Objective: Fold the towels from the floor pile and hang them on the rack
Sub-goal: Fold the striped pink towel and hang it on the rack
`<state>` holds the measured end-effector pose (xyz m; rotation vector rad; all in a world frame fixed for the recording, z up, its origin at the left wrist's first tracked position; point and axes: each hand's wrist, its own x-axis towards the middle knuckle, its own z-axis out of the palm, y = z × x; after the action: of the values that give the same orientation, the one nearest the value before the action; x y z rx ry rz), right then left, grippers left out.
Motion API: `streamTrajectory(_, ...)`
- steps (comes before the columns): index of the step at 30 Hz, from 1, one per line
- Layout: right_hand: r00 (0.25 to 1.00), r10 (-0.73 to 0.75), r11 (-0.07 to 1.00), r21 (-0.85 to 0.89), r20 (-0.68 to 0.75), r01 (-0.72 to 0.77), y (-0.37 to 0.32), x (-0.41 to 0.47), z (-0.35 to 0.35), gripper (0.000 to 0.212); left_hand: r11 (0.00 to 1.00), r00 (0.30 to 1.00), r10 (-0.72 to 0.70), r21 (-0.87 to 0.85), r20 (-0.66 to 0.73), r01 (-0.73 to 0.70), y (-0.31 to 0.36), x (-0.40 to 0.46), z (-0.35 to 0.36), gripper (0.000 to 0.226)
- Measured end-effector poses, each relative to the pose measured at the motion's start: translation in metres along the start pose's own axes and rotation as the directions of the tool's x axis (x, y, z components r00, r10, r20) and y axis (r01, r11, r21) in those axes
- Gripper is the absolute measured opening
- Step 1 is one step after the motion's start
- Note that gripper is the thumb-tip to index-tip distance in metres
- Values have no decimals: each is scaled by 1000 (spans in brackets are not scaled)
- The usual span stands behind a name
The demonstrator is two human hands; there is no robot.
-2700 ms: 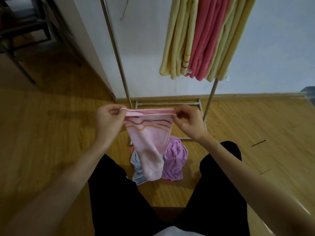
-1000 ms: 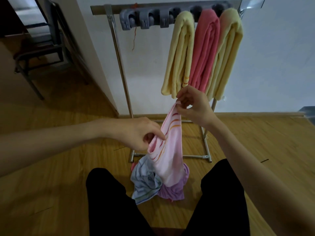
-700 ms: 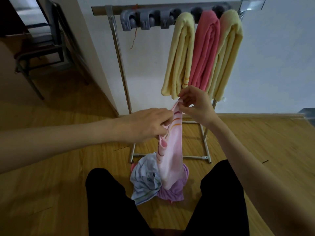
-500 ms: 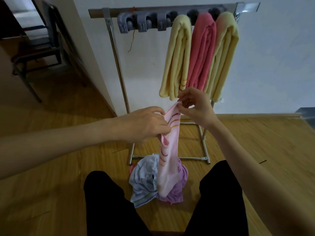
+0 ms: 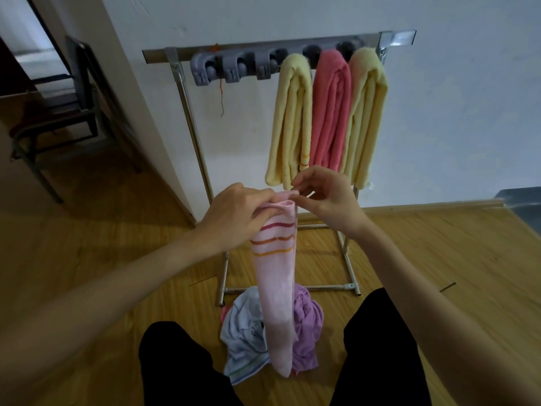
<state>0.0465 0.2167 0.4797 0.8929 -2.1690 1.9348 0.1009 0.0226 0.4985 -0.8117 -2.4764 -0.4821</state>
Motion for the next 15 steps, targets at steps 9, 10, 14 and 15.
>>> streamTrajectory(9, 1000, 22, 999, 25, 16, -22, -2, -1, 3, 21, 1000, 999, -17, -1, -40, 17, -2, -2, 4, 35)
streamTrajectory(10, 1000, 24, 999, 29, 17, -25, -2, -1, 3, 22, 1000, 999, -20, 2, -43, 20, -3, -2, 5, 35)
streamTrajectory(14, 999, 33, 996, 79, 16, -34, -4, -3, 4, 21, 999, 997, -10, 34, -78, 13, -1, -2, 6, 31)
streamTrajectory(15, 999, 39, 993, 109, 17, -41, -4, -4, 5, 21, 999, 996, -9, 32, -90, 12, 0, -1, 6, 29)
